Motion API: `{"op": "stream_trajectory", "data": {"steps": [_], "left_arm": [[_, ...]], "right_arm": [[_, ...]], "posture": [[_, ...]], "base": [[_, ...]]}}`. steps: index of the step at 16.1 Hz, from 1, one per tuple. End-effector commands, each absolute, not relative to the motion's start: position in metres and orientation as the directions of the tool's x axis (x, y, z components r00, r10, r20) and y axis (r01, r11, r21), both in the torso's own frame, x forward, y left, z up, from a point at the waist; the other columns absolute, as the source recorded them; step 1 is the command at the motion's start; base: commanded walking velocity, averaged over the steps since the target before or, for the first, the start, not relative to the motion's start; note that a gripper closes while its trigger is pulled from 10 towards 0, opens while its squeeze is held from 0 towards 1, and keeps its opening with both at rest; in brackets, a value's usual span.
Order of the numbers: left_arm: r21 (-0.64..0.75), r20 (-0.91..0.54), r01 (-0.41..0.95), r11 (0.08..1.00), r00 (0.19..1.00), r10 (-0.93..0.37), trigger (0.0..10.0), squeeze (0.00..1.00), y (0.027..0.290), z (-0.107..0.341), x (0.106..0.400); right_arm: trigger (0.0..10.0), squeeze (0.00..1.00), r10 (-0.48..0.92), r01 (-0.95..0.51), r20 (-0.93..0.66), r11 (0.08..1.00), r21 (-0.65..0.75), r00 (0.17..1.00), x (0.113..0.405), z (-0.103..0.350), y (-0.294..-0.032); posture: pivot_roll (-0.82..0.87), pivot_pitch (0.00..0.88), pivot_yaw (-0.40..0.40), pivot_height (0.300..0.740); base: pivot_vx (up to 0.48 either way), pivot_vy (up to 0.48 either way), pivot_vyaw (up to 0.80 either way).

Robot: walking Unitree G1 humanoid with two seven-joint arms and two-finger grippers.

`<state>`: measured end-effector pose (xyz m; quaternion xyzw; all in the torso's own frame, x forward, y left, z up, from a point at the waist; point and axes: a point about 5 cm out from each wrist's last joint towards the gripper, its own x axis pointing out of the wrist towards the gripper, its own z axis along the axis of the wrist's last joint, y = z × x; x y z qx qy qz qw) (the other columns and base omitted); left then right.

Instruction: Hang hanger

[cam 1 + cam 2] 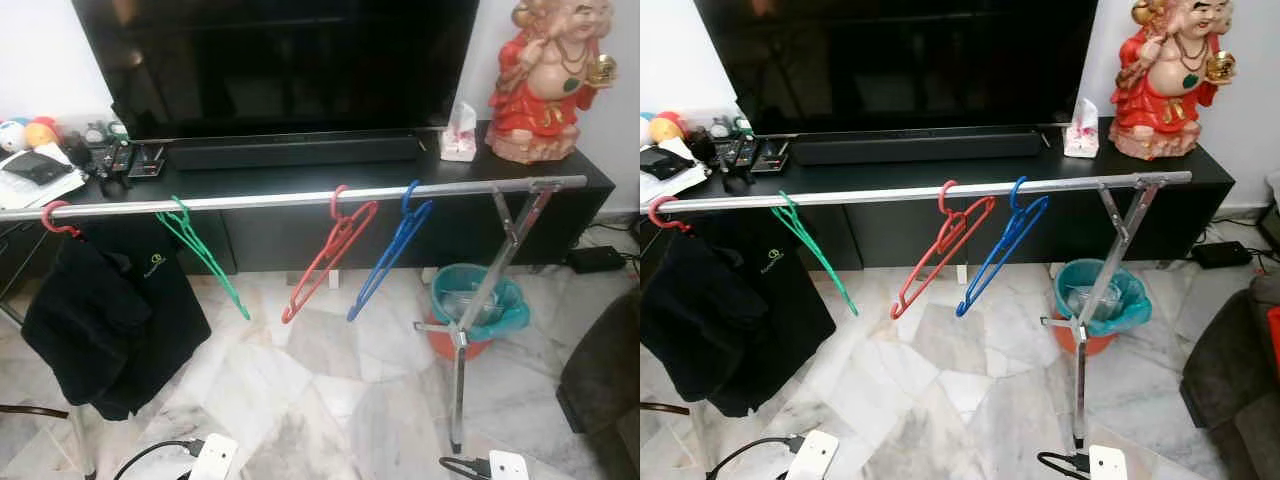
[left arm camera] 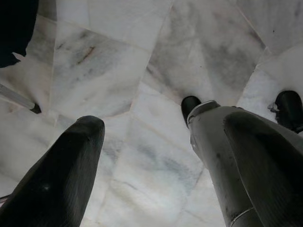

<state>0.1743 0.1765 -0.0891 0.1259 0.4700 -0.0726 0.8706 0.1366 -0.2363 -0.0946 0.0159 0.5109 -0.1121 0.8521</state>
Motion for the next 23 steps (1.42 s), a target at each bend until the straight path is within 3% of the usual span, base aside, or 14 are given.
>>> {"op": "stream_trajectory", "data": {"steps": [1, 3, 8, 14, 23], "left_arm": [[0.125, -0.849, 0.206, 0.970, 0.528, -0.003, 10.0, 0.00, 0.179, -0.091, 0.171], [0.065, -0.844, 0.076, 0.995, 0.536, 0.014, 10.0, 0.00, 0.181, -0.089, 0.175], [0.061, -0.823, 0.023, 0.998, 0.567, 0.037, 10.0, 0.00, 0.187, -0.084, 0.184], [0.039, -0.773, 0.000, 0.999, 0.634, 0.030, 10.0, 0.00, 0.188, -0.076, 0.198], [0.050, -0.782, 0.015, 0.999, 0.622, 0.029, 10.0, 0.00, 0.191, -0.077, 0.194]], "right_arm": [[10.0, 0.00, -0.174, 0.222, -0.874, 0.972, -0.078, 0.454, 0.135, -0.095, -0.236], [10.0, 0.00, -0.166, 0.217, -0.874, 0.973, -0.071, 0.456, 0.136, -0.095, -0.235], [10.0, 0.00, -0.164, 0.219, -0.874, 0.973, -0.067, 0.458, 0.136, -0.095, -0.235], [10.0, 0.00, -0.155, 0.213, -0.876, 0.975, -0.062, 0.457, 0.136, -0.095, -0.235], [10.0, 0.00, -0.156, 0.206, -0.874, 0.976, -0.066, 0.459, 0.136, -0.095, -0.236]], "posture": [[0.00, 0.000, 0.035, 0.740], [0.00, 0.000, 0.034, 0.740], [0.00, 0.000, 0.033, 0.740], [0.00, 0.000, 0.031, 0.740], [0.00, 0.000, 0.029, 0.740]], "base": [[0.000, 0.000, 0.00], [0.000, 0.000, 0.00], [0.000, 0.000, 0.00], [0.000, 0.000, 0.00], [0.000, 0.000, 0.00]]}}
